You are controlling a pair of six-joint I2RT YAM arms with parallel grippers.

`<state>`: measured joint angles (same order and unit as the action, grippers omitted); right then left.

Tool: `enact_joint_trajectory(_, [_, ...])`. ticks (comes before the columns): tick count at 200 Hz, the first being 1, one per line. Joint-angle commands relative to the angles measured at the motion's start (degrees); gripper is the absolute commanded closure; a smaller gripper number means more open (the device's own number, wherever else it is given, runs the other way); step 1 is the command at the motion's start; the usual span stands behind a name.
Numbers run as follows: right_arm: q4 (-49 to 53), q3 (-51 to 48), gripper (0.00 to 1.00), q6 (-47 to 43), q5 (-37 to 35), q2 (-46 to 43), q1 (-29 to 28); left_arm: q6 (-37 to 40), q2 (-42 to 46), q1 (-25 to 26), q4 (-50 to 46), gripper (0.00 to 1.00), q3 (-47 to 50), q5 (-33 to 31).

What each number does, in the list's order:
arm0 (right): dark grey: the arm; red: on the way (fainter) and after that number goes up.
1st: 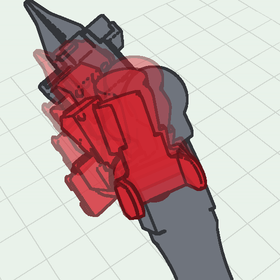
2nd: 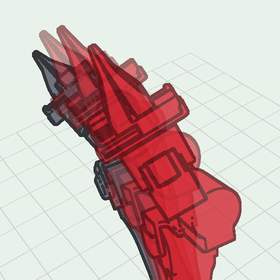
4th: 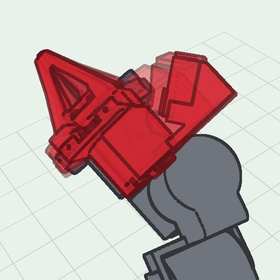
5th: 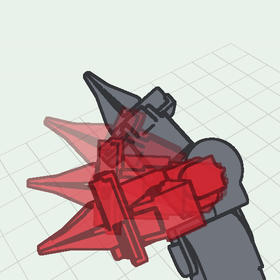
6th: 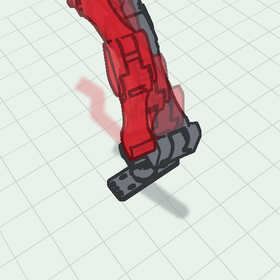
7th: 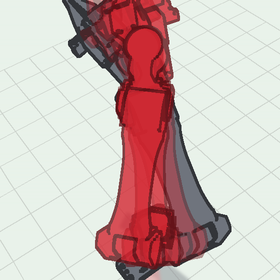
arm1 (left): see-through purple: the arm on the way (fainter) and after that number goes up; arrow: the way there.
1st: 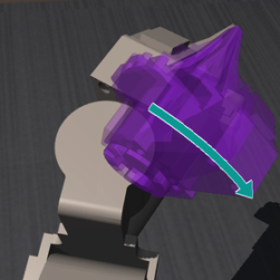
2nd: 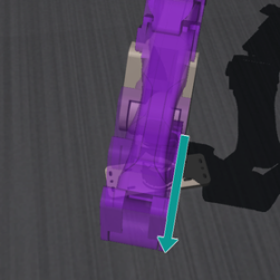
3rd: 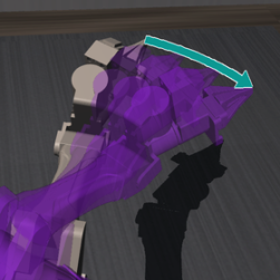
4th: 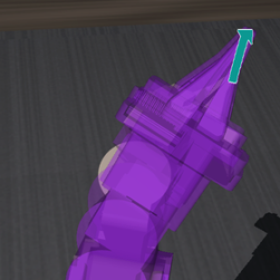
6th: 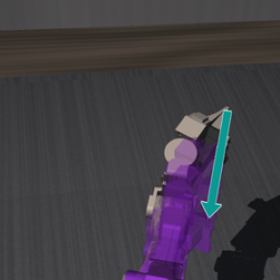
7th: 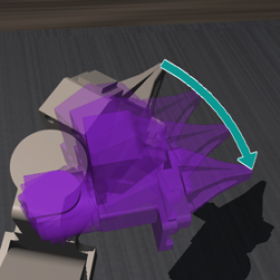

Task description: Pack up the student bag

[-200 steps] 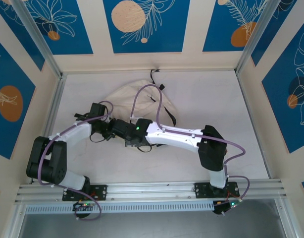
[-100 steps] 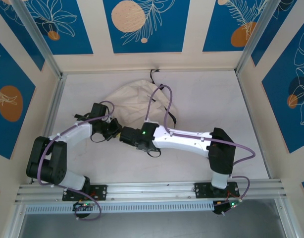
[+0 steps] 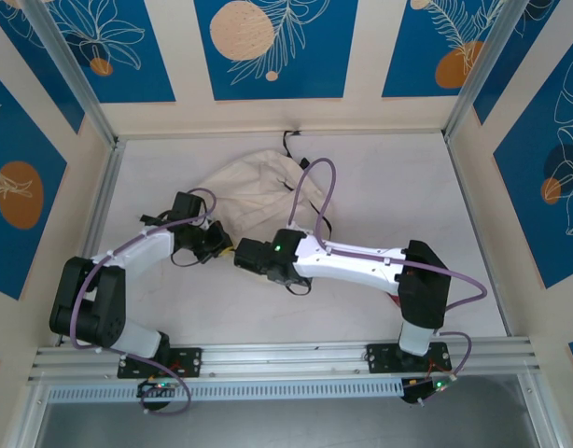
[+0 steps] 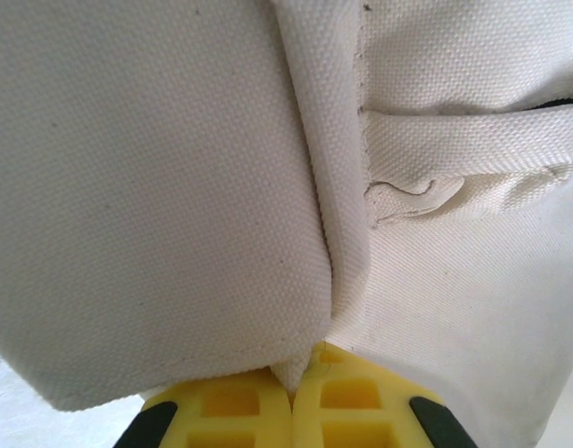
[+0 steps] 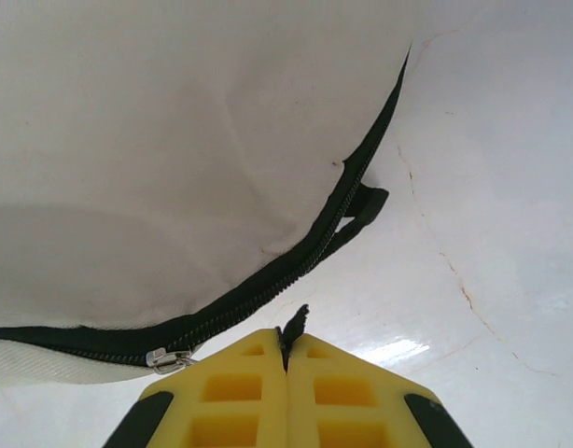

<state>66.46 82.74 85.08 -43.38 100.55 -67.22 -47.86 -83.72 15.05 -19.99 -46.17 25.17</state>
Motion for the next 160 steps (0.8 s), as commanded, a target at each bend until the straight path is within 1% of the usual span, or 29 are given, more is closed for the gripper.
enact_joint_trajectory(1, [11.4, -1.8, 1.00, -0.3, -3.3, -3.2, 1.3, 1.6, 0.4, -1.4, 0.0, 1.00, -1.7, -8.6])
enact_joint_trajectory(14, [3.8, -2.8, 1.00, -7.6, -1.7, -4.4, 1.7, 1.9, 0.4, -1.5, 0.1, 1.00, -1.9, -7.9])
enact_joint_trajectory(24, [-4.9, -4.0, 1.00, -16.5, 1.9, -5.3, 2.1, 1.8, 0.6, -1.6, 0.3, 1.00, -2.0, -7.1])
enact_joint_trajectory(32, [-10.2, -4.8, 1.00, -20.6, 4.8, -5.9, 2.4, 1.8, 0.9, -1.6, 0.3, 0.95, -2.2, -6.4])
enact_joint_trajectory(49, [-20.2, -5.6, 1.00, -26.3, 11.5, -6.2, 3.5, 1.7, 1.9, -1.7, -0.3, 0.80, -2.4, -5.1])
enact_joint_trajectory(65, [-28.0, -5.7, 1.00, -28.7, 16.5, -5.7, 4.5, 1.4, 3.7, -1.8, -1.0, 0.66, -1.9, -4.4])
enact_joint_trajectory(74, [-32.2, -5.8, 1.00, -29.7, 19.7, -5.1, 5.2, 1.3, 4.9, -1.8, -1.9, 0.59, -1.5, -4.4])
enact_joint_trajectory(95, [-38.4, -5.0, 1.00, -31.0, 25.7, -2.9, 6.4, 0.8, 7.7, -1.8, -3.6, 0.50, 0.0, -4.0])
enact_joint_trajectory(111, [-40.6, -4.0, 1.00, -31.4, 28.3, -1.5, 6.7, -0.6, 9.7, -1.8, -3.5, 0.46, 1.9, -2.3])
enact_joint_trajectory(125, [-42.6, -4.0, 1.00, -31.6, 30.2, -1.0, 6.9, -2.4, 10.7, -1.9, -2.0, 0.41, 3.7, 0.7])
enact_joint_trajectory(139, [-44.4, -4.5, 1.00, -31.3, 32.3, -0.9, 7.3, -4.2, 11.0, -1.8, -0.1, 0.40, 4.9, 3.6])
enact_joint_trajectory(160, [-46.4, -5.9, 1.00, -30.5, 34.0, -1.4, 7.6, -6.1, 11.1, -1.7, 1.1, 0.39, 5.9, 5.6])
